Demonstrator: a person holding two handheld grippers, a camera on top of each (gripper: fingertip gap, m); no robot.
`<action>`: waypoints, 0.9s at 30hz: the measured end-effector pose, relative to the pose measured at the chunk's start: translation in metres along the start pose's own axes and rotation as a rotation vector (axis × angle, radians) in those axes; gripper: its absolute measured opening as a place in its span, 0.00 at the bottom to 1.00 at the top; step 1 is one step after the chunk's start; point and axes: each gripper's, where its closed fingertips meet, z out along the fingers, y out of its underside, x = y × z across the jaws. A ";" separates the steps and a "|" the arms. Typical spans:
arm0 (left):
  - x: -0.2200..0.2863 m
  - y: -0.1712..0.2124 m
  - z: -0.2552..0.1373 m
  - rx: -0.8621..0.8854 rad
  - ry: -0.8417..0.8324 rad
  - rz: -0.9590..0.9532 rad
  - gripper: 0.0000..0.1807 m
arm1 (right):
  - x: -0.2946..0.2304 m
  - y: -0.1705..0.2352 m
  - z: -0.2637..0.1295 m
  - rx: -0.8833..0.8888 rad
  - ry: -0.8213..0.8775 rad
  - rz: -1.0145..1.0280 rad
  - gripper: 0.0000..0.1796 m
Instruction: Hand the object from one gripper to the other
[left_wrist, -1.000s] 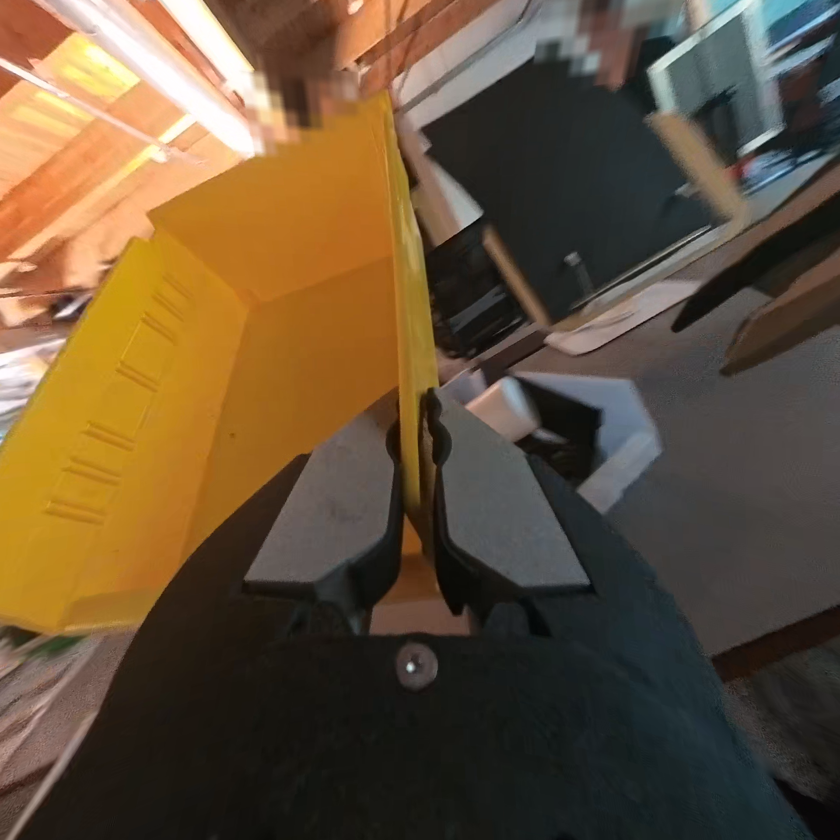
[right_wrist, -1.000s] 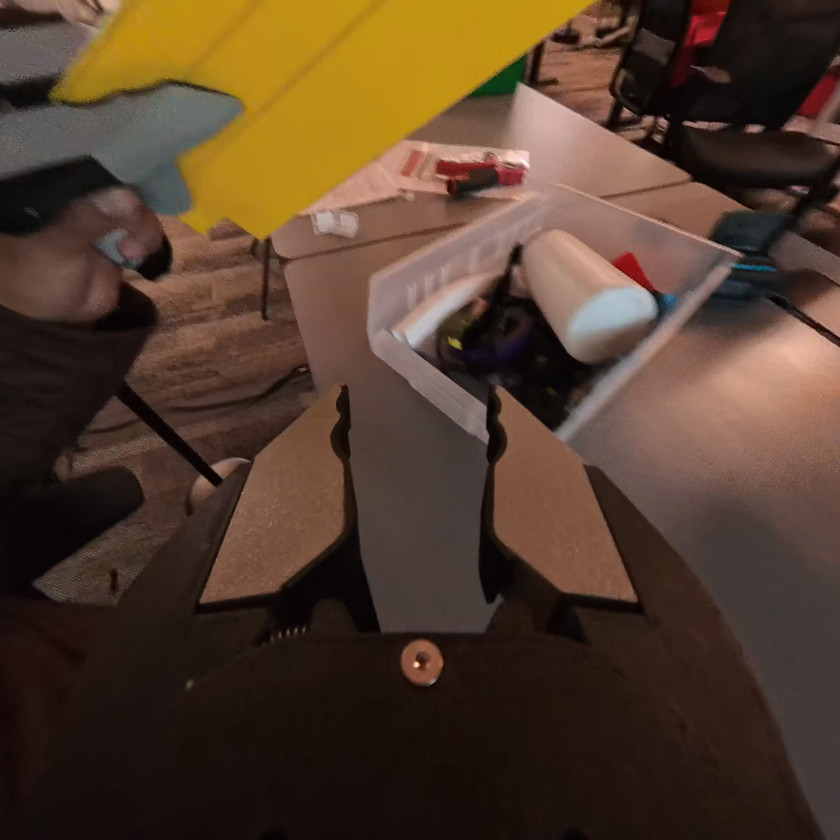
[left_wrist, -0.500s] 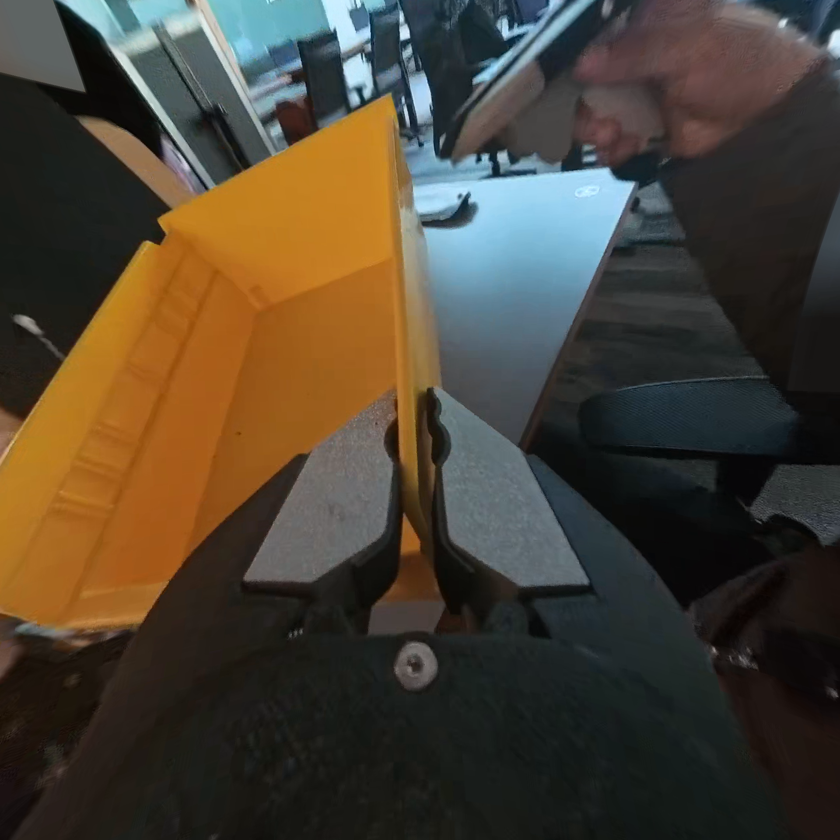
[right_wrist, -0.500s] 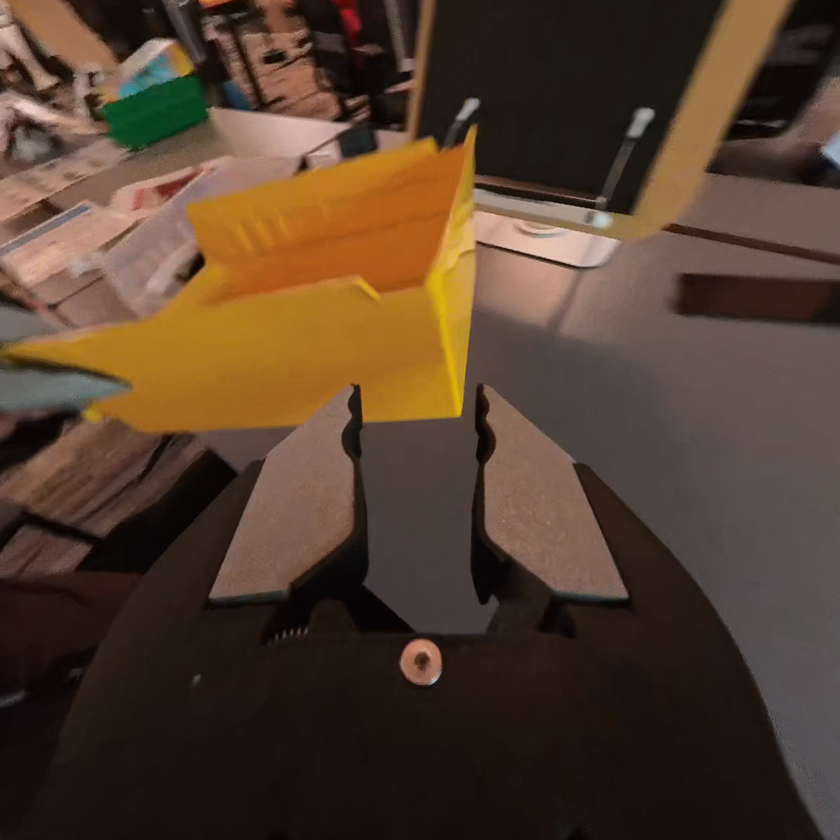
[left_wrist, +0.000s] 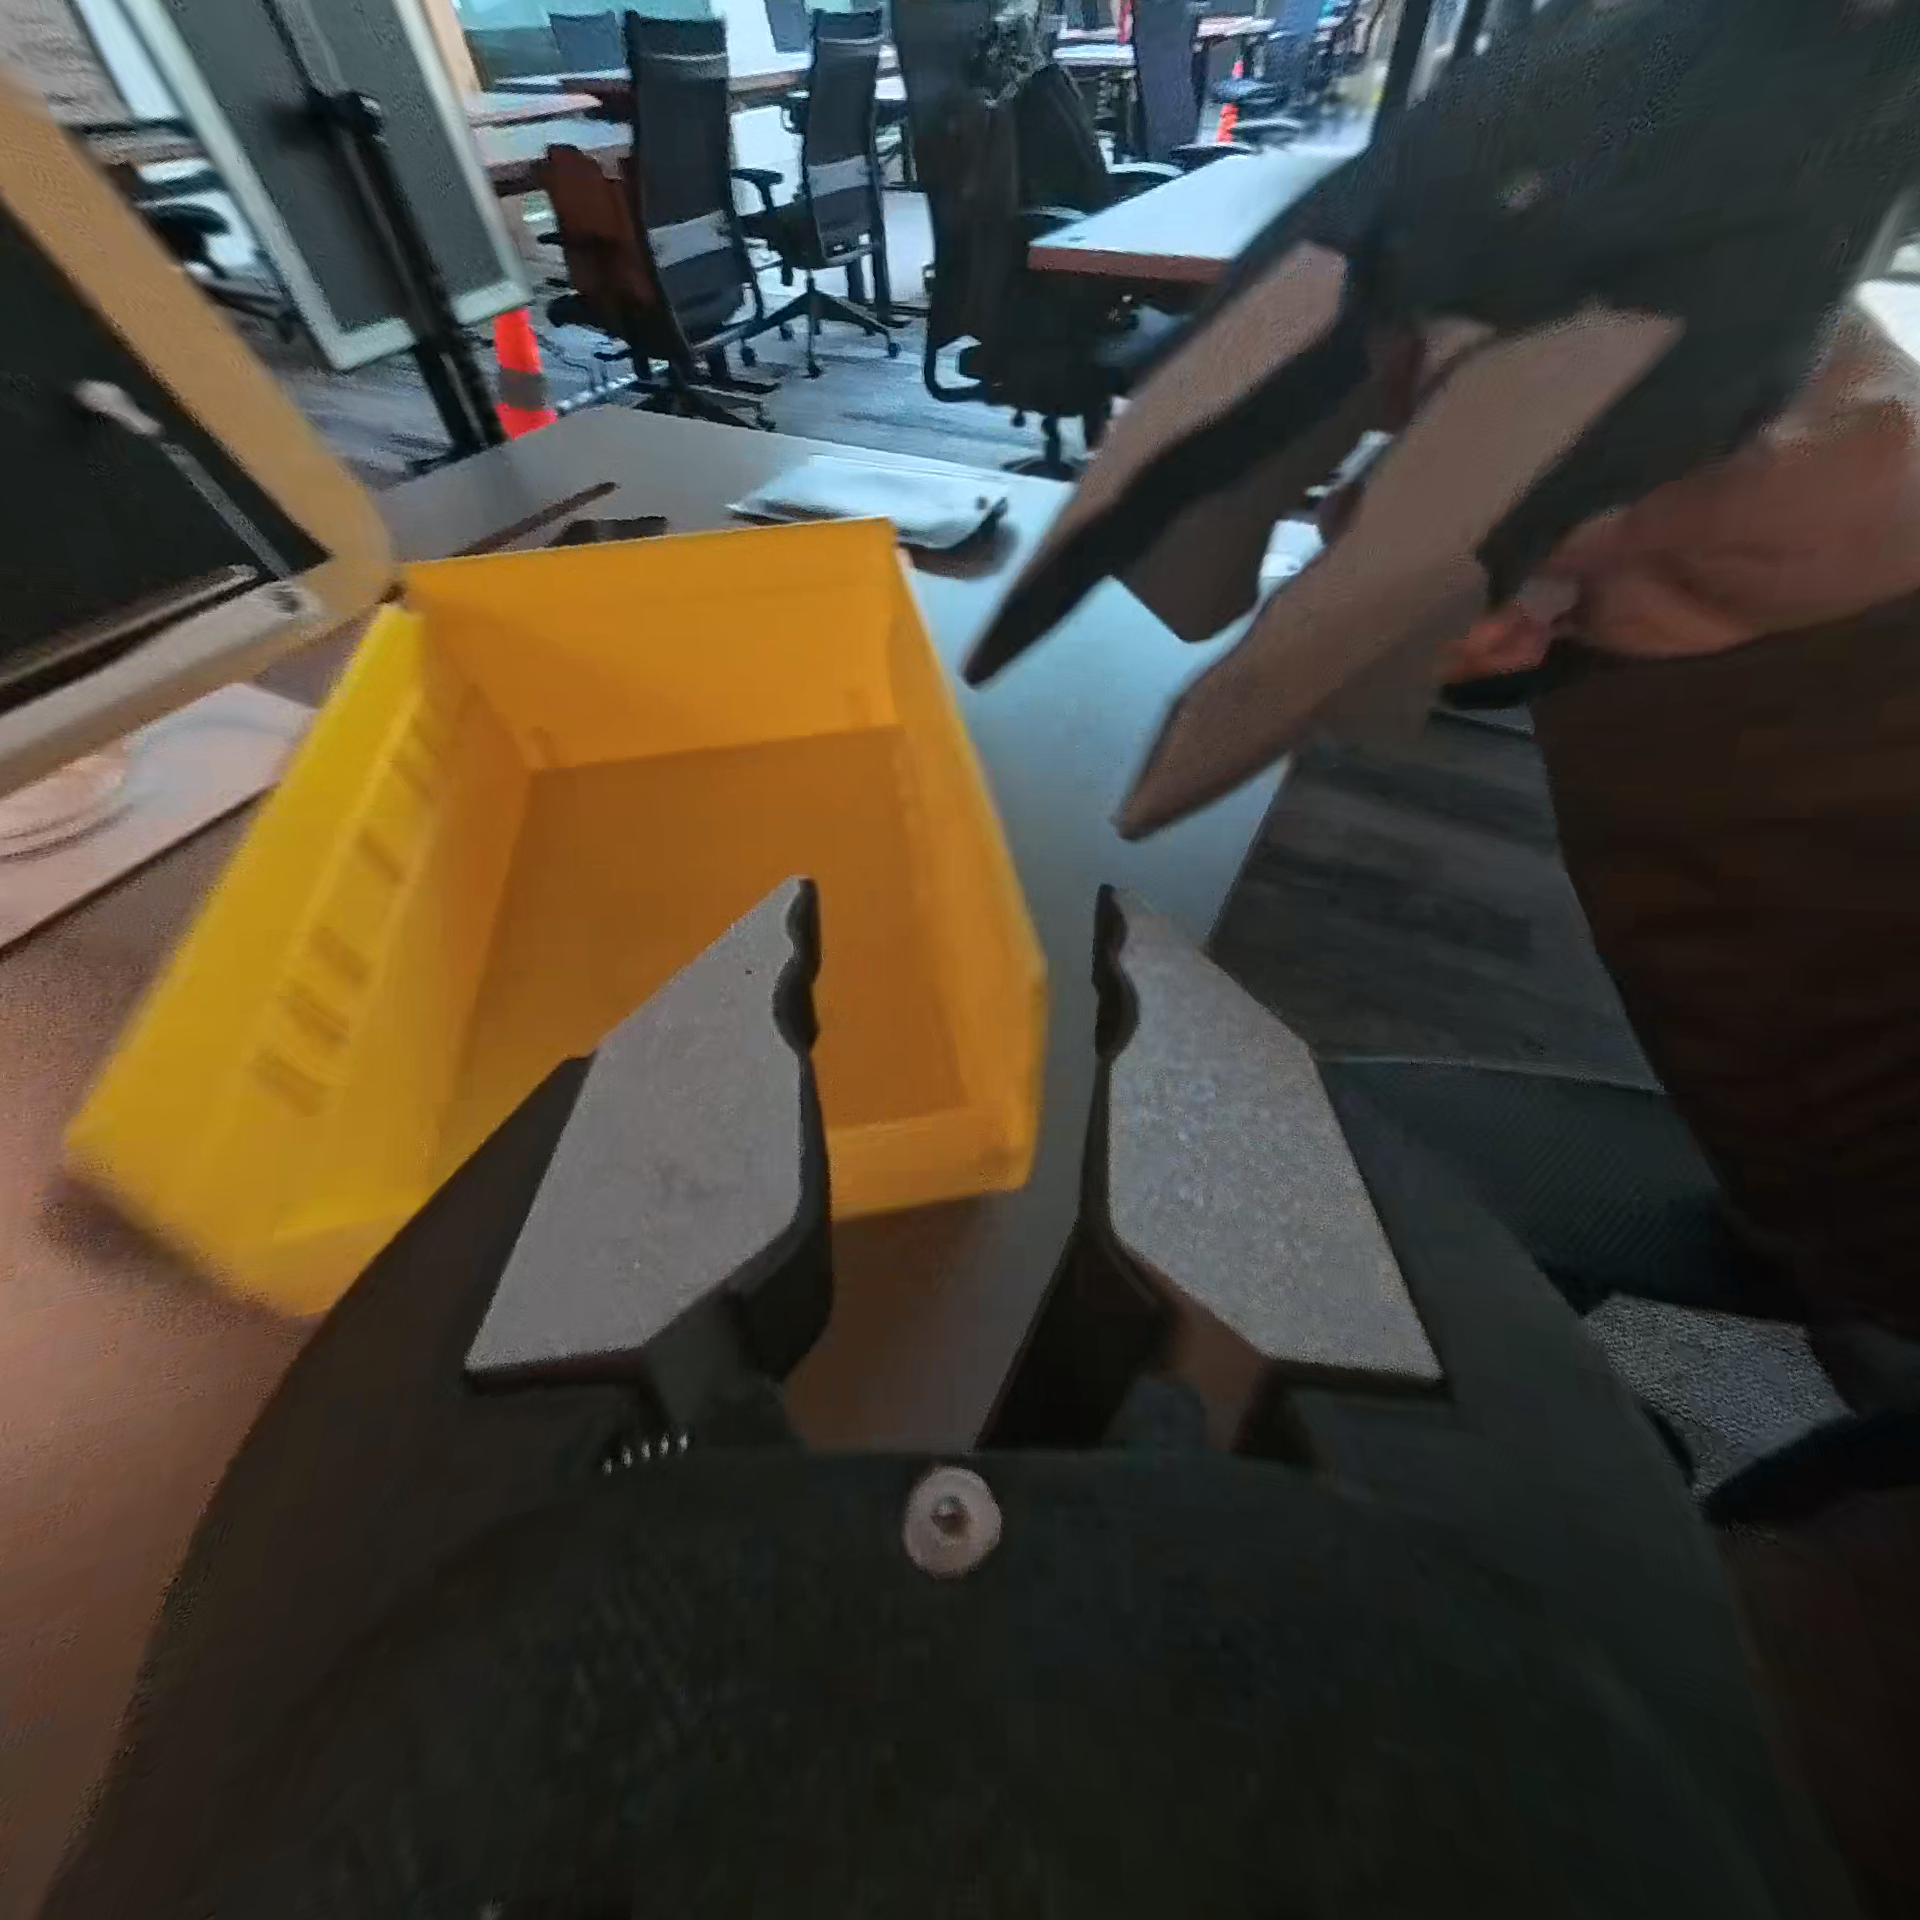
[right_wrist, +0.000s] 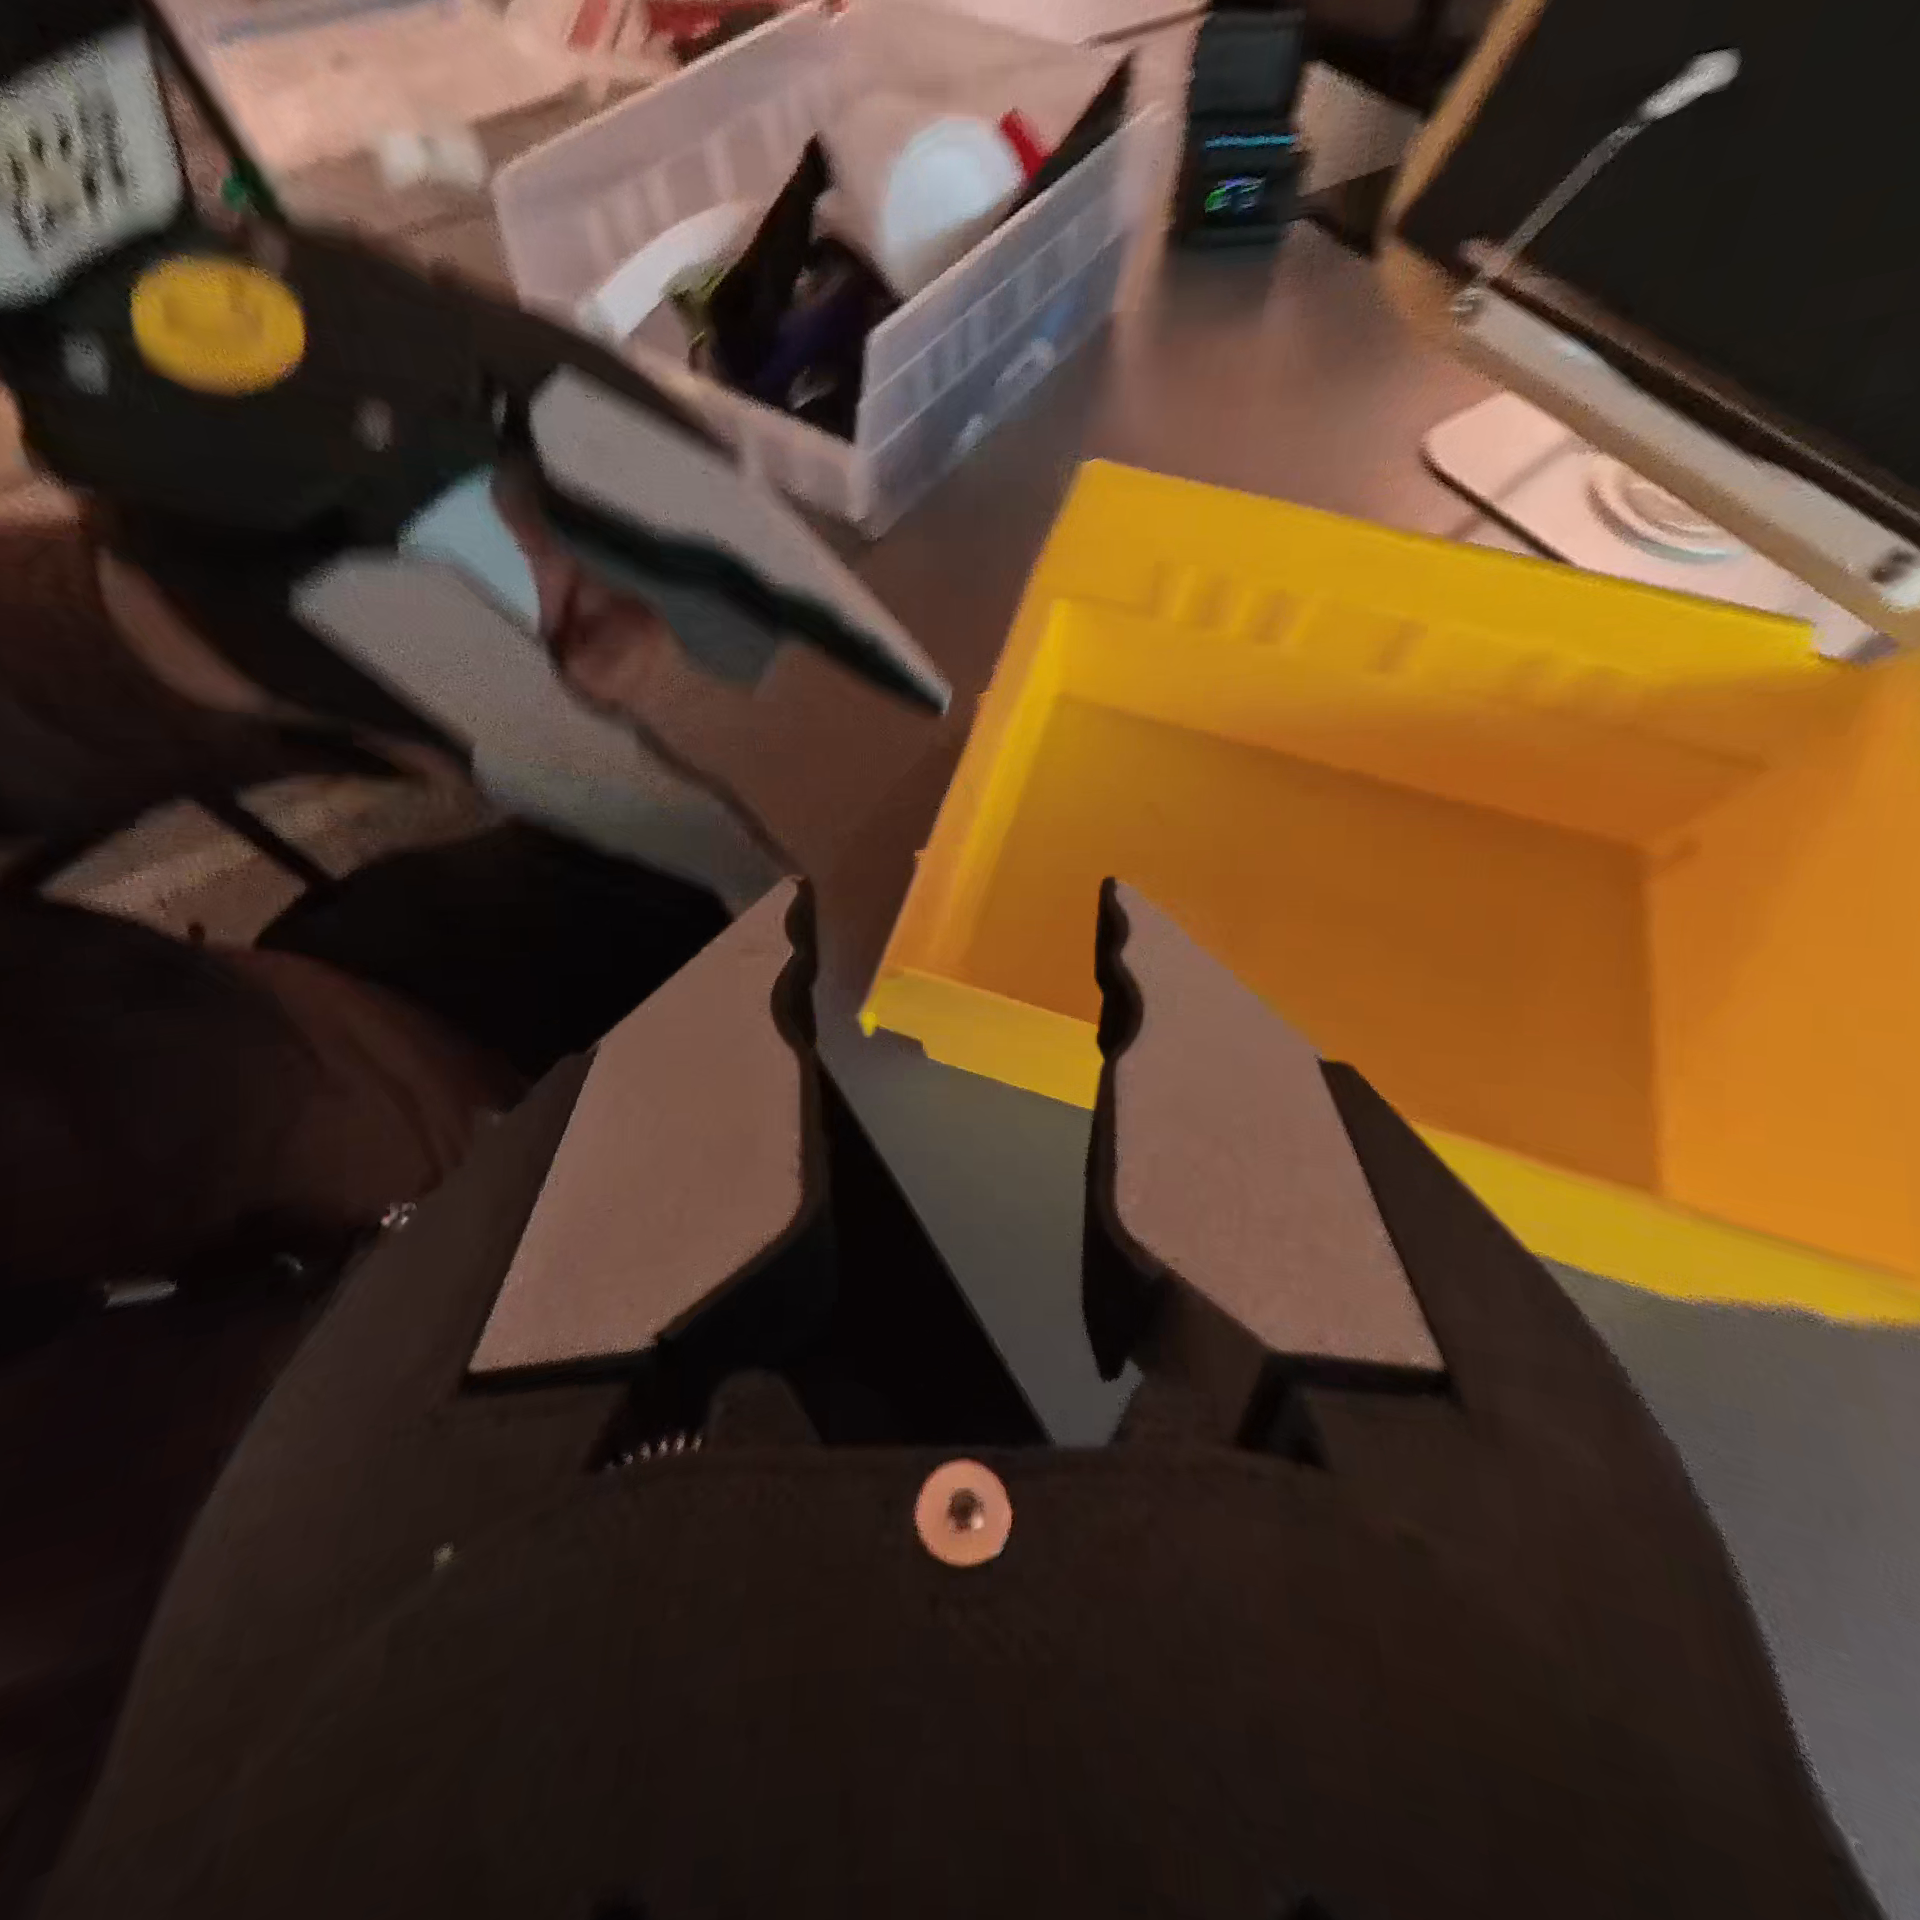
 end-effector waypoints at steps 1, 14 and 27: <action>-0.012 0.002 -0.015 -0.003 -0.025 -0.003 0.27 | -0.009 0.002 0.009 -0.029 -0.013 -0.041 0.28; -0.199 0.117 -0.168 -0.240 -0.548 -0.040 0.28 | 0.036 0.075 0.040 -0.454 0.242 0.045 0.33; -0.256 0.128 -0.286 -0.110 -0.694 -0.078 0.35 | 0.101 0.098 -0.052 -0.307 0.440 0.183 0.31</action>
